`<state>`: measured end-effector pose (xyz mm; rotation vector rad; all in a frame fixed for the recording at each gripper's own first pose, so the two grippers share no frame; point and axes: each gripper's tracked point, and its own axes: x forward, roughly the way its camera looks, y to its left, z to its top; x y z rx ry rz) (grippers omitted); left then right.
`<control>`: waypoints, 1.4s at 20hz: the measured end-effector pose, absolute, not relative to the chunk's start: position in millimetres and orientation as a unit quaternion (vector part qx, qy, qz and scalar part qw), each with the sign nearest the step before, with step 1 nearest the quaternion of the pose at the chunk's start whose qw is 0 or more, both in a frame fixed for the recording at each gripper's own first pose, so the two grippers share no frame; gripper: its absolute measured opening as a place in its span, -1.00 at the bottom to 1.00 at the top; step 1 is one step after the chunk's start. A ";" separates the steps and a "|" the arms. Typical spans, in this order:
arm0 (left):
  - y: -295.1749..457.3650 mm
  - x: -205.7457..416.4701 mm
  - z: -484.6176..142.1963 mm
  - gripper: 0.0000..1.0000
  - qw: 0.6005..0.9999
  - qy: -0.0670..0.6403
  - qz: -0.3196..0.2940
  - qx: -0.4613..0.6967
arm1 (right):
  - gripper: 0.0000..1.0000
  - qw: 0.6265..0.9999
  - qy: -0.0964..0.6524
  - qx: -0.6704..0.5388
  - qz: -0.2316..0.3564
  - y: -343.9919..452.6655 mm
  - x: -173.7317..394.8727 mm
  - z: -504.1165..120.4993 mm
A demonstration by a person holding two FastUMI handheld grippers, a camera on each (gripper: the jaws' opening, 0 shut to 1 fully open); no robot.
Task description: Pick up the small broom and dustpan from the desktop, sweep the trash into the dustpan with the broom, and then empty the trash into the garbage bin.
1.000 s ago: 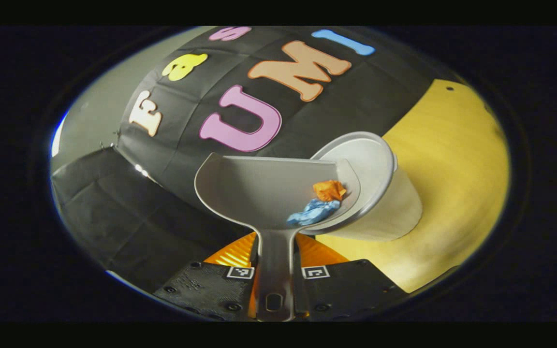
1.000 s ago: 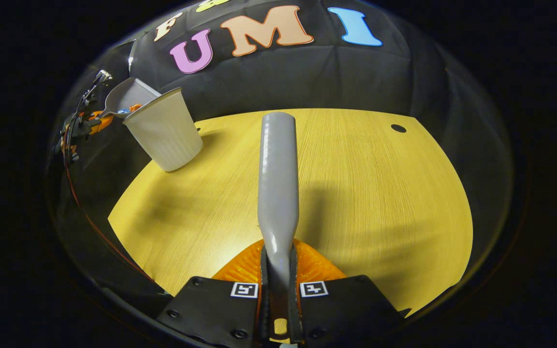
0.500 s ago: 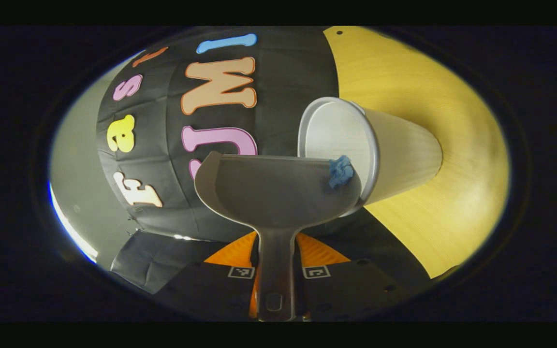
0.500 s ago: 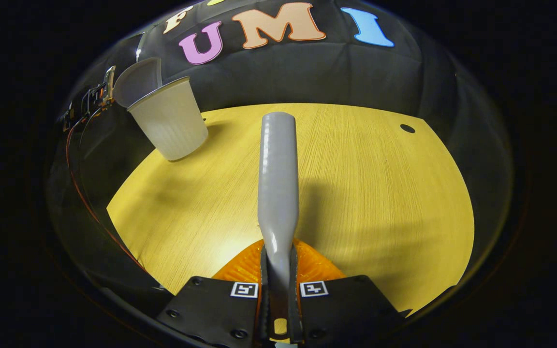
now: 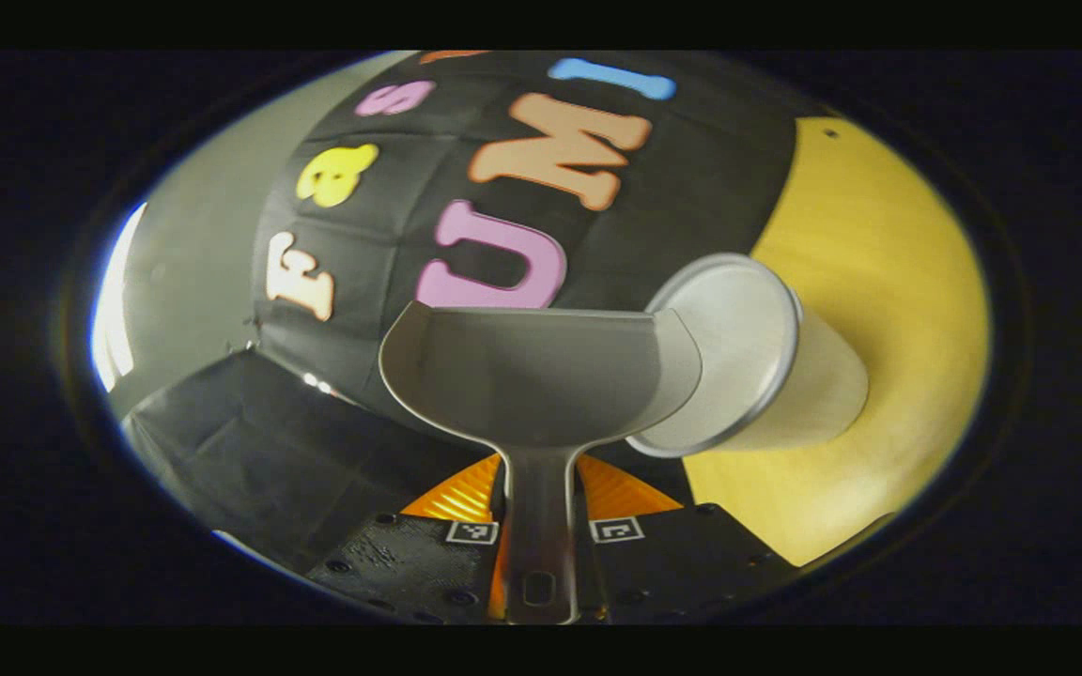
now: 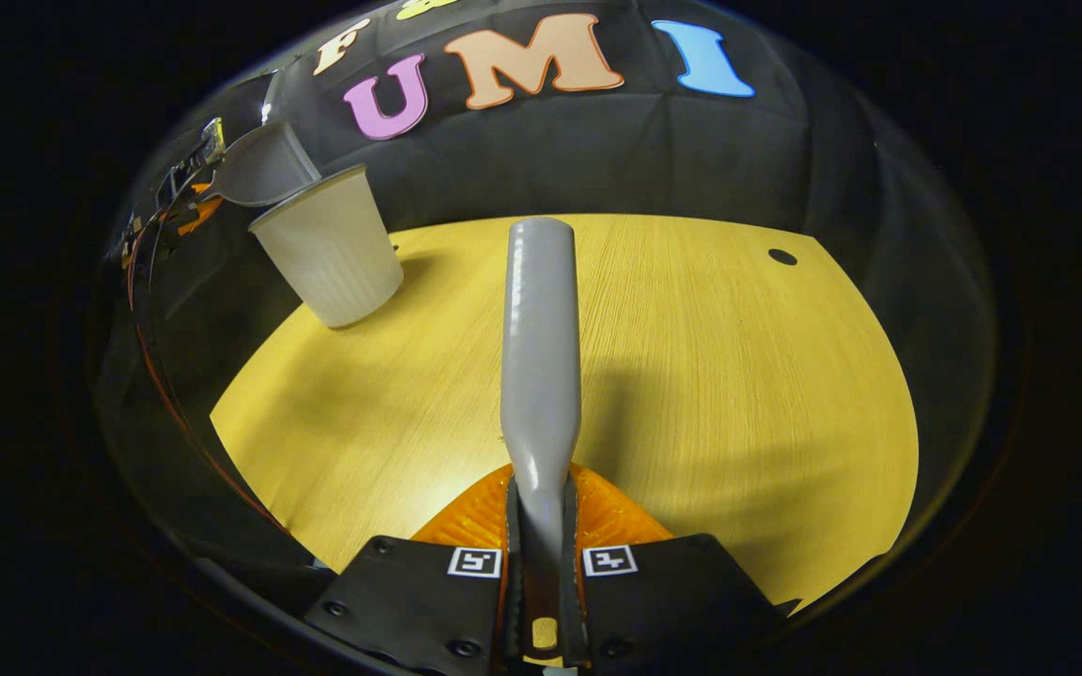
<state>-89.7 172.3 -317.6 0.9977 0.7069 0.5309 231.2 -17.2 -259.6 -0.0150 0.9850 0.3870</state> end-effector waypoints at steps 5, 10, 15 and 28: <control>100.1 -60.5 -291.9 -0.55 0.885 0.234 0.256 0.311 | -0.68 0.867 0.451 0.020 0.211 -28.8 222.1 -236.0; -12.7 -62.0 -351.8 -0.59 0.941 0.247 0.213 0.090 | -0.65 0.866 0.456 0.012 0.204 -43.9 207.0 -229.4; -89.3 -103.0 -441.9 -0.61 0.934 0.320 0.157 0.029 | -0.64 0.862 0.481 -0.011 0.159 -56.2 185.3 -242.8; -105.7 -179.3 -603.7 -0.54 0.850 0.511 0.128 -0.010 | -0.63 0.795 0.600 -0.069 0.053 -62.2 153.0 -285.3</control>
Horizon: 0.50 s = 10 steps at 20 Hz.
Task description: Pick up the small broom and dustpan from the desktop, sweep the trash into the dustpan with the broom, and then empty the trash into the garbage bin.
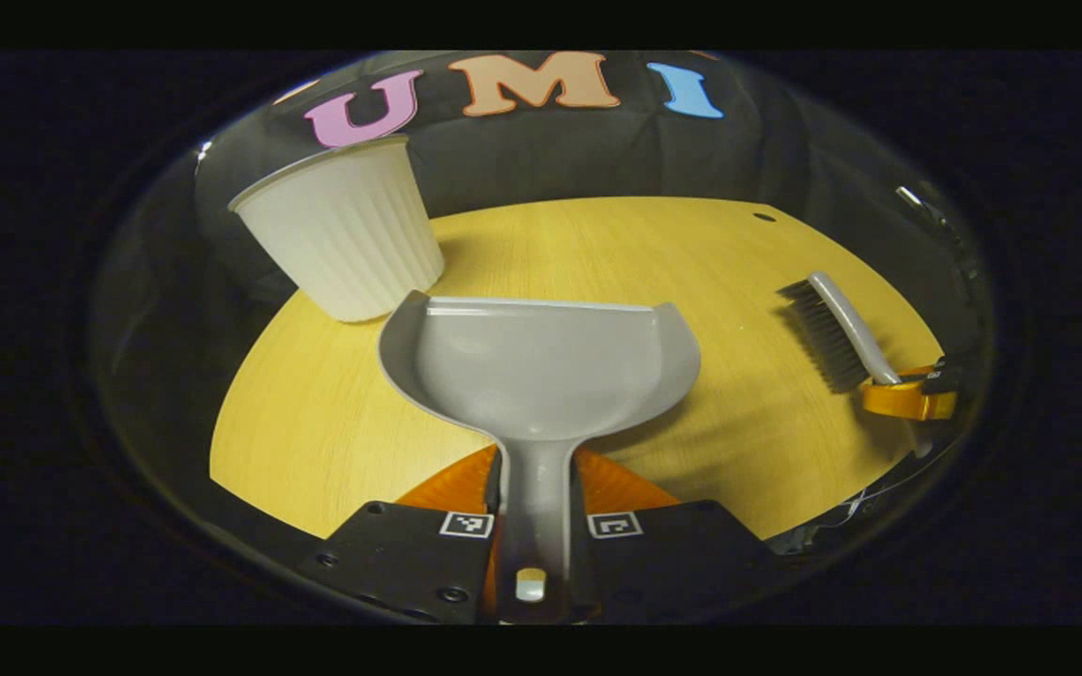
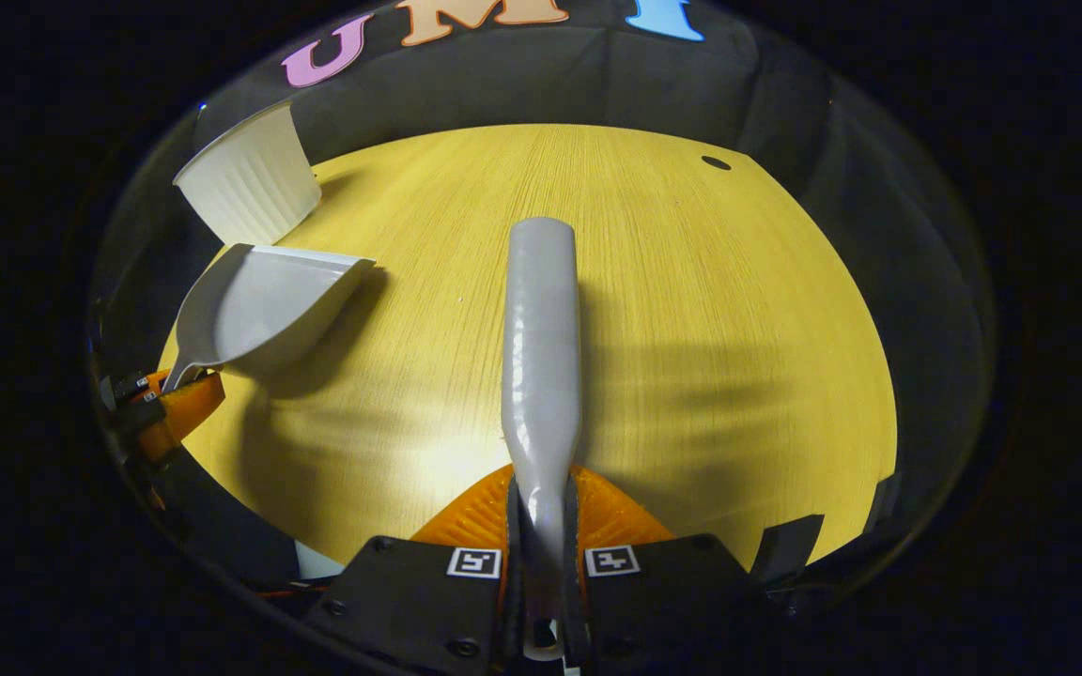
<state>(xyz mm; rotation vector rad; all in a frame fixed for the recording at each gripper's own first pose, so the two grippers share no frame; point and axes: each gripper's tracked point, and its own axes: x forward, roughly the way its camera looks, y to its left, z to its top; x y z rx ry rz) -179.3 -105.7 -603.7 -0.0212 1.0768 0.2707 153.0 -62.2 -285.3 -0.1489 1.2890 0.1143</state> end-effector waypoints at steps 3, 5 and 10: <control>-106.5 -180.3 -606.6 -0.55 0.848 0.514 0.128 -0.024 | -0.63 0.793 0.602 -0.087 0.044 -66.0 151.1 -284.0; -106.4 -184.8 -608.7 -0.50 0.844 0.519 0.133 -0.024 | -0.53 0.792 0.602 -0.093 0.043 -68.8 152.3 -282.6; -108.8 -188.1 -613.7 0.19 0.844 0.521 0.123 -0.019 | 0.41 0.796 0.594 -0.099 0.053 -67.5 154.2 -278.2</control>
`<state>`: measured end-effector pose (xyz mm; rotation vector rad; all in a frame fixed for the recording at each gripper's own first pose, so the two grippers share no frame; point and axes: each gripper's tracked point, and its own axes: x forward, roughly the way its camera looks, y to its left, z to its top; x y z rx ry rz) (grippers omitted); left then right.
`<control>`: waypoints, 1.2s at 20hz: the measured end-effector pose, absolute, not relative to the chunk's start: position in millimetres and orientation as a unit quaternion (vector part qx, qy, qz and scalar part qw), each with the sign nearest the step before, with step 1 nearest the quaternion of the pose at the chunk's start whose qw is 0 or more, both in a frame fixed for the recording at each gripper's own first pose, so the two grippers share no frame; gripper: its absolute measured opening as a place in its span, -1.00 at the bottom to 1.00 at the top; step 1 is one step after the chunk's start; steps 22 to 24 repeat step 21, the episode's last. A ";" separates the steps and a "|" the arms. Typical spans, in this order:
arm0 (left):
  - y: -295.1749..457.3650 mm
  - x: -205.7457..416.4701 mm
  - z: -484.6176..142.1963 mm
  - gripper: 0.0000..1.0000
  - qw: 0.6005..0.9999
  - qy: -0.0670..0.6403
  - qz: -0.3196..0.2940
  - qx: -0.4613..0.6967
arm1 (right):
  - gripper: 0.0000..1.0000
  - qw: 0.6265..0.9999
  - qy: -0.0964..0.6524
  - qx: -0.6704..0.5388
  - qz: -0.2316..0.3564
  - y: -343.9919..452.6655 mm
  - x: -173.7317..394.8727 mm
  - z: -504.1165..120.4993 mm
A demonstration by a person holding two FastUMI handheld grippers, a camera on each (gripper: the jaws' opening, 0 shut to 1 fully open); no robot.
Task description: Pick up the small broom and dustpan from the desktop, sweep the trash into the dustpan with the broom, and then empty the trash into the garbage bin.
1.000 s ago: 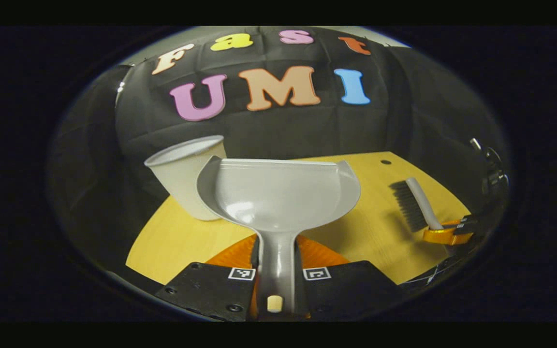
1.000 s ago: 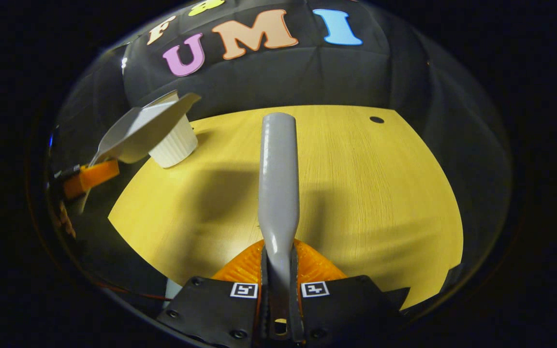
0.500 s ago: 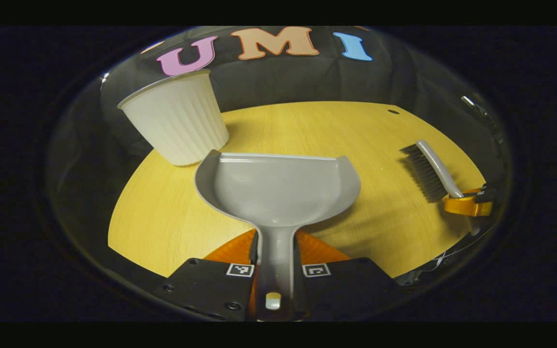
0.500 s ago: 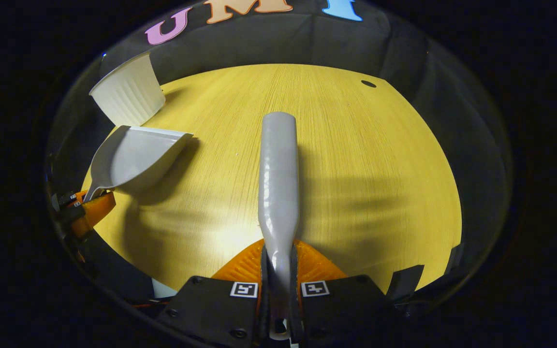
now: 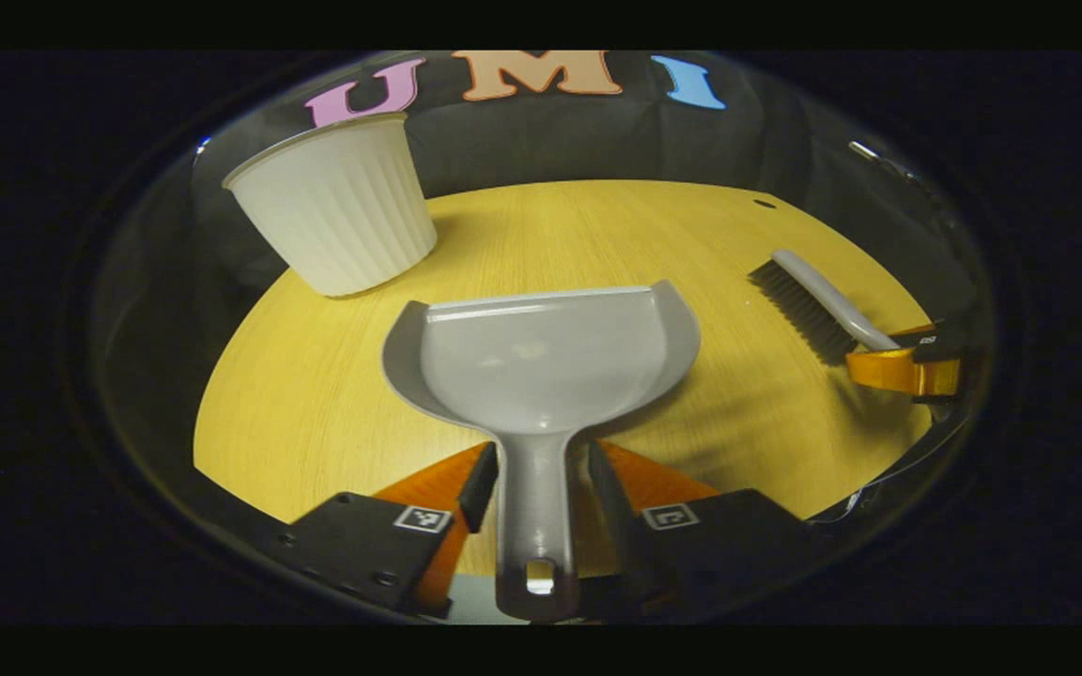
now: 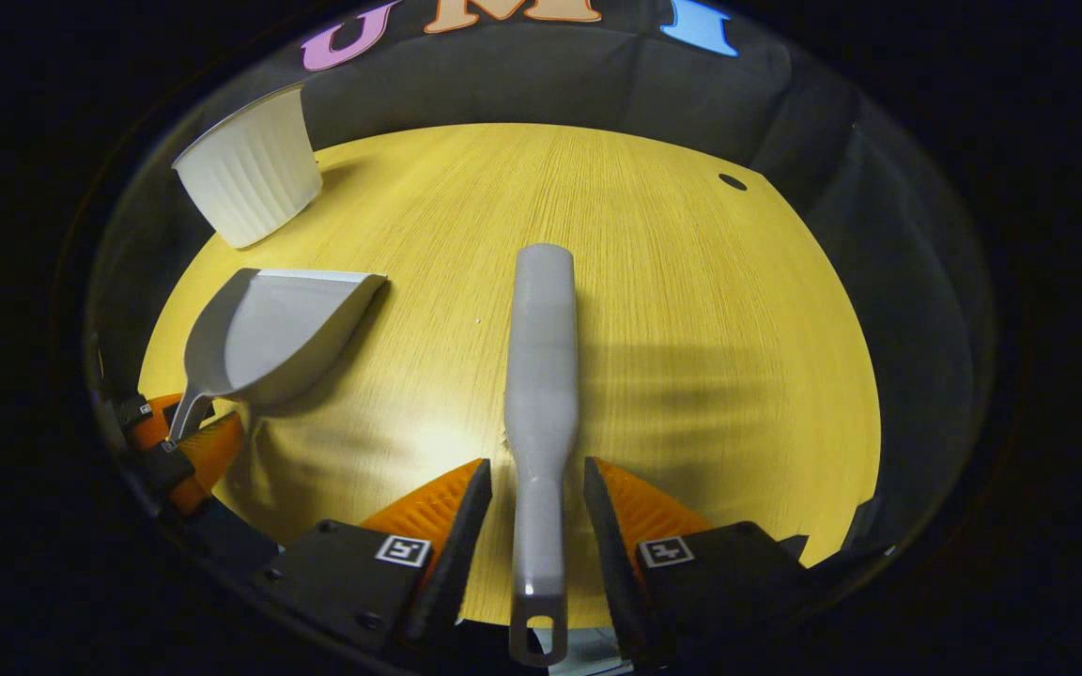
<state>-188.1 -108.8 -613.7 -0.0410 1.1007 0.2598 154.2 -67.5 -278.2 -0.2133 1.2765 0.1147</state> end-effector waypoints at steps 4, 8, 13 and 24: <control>-107.8 -186.1 -605.9 0.95 0.854 0.505 0.124 -0.020 | 1.00 0.807 0.578 -0.106 0.046 -65.3 155.4 -269.7; -93.9 -168.9 -553.1 0.92 0.889 0.439 0.133 -0.009 | 1.00 0.856 0.508 -0.082 0.056 -50.5 169.4 -234.5; -92.3 -110.4 -421.4 0.91 0.954 0.279 0.109 -0.001 | 1.00 0.940 0.327 -0.033 0.090 -20.9 196.8 -124.8; -154.4 -52.1 -244.2 0.85 0.998 0.028 0.031 0.036 | 0.96 0.995 0.058 -0.006 0.079 -22.6 194.7 57.6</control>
